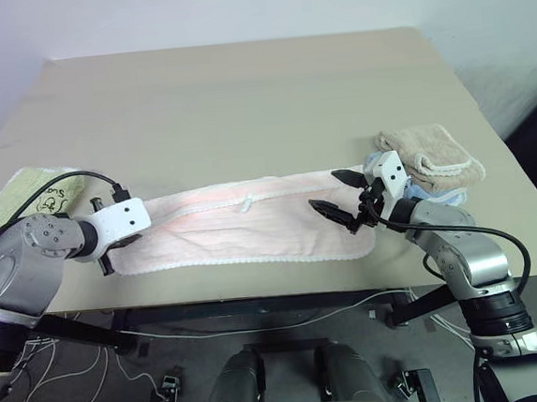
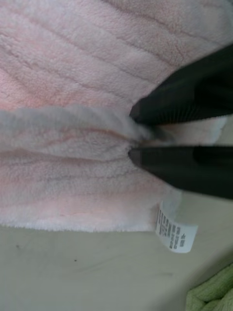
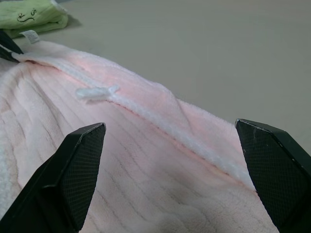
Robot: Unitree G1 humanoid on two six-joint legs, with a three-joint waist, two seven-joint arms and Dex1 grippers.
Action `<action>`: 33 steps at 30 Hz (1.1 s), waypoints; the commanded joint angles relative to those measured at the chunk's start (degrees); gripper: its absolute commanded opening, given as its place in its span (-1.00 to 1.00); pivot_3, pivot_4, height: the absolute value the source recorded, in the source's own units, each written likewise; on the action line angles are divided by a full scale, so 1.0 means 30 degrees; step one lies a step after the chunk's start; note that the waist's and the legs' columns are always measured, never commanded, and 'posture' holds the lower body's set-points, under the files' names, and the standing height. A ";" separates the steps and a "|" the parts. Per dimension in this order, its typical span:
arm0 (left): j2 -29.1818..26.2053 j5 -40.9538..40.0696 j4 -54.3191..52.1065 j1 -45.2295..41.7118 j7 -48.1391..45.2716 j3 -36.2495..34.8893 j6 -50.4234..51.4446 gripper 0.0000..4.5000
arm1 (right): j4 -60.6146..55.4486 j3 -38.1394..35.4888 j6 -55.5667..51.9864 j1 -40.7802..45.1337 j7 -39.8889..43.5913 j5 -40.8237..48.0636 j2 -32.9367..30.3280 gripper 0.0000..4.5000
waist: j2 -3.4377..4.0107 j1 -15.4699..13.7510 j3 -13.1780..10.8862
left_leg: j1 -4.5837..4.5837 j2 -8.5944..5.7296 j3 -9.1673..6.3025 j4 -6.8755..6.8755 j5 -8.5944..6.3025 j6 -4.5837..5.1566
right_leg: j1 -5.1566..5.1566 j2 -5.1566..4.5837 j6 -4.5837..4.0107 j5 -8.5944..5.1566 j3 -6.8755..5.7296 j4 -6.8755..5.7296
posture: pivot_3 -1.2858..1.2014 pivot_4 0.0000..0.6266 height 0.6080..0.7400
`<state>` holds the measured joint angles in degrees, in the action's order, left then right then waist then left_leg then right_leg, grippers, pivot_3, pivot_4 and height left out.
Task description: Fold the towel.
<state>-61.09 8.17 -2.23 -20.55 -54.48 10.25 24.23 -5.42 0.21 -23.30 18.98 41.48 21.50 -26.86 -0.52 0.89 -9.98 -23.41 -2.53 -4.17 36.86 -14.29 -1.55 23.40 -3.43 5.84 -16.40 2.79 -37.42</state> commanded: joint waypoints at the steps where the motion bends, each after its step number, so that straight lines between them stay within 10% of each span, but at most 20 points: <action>1: -0.0088 -0.0011 -0.0183 -0.0156 0.0013 -0.0738 -0.0400 -0.99 | -0.0741 -0.0255 0.0383 0.0459 0.0116 0.0077 -0.0065 1.00 | 0.0000 0.0002 0.0000 | 0.0000 0.0001 0.0000 0.0000 0.0000 0.0000 | 0.0000 0.0001 0.0000 0.0000 0.0000 0.0000 | 0.03 -0.52 1.00; 16: 0.1508 -0.2666 -0.0031 0.0445 0.2180 -0.5420 -0.1711 -0.99 | 0.2366 0.2308 0.6203 0.2966 0.3812 -0.5372 -0.4777 1.00 | -0.0010 -0.0003 -0.0003 | -0.0004 0.0010 0.0002 0.0022 -0.0003 0.0005 | 0.0000 -0.0016 0.0001 0.0000 -0.0003 -0.0002 | 0.03 -0.52 1.00; 33: 0.1450 -0.2802 -0.1080 0.1538 0.2459 -0.5762 -0.1704 -0.99 | 1.0497 0.4103 1.3864 0.6078 0.0155 -1.2019 -0.4927 1.00 | -0.0007 0.0012 -0.0005 | -0.0005 0.0008 0.0015 0.0031 -0.0002 0.0003 | 0.0008 -0.0013 0.0000 0.0000 0.0008 -0.0012 | 0.03 -0.52 1.00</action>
<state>-55.93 0.08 -3.49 -15.88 -47.30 -5.20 19.42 25.52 13.00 16.52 35.29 43.41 -13.40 -41.13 -0.54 0.92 -9.99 -23.43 -2.51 -4.12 36.96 -14.30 -1.54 23.43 -3.47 5.84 -16.39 2.81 -37.46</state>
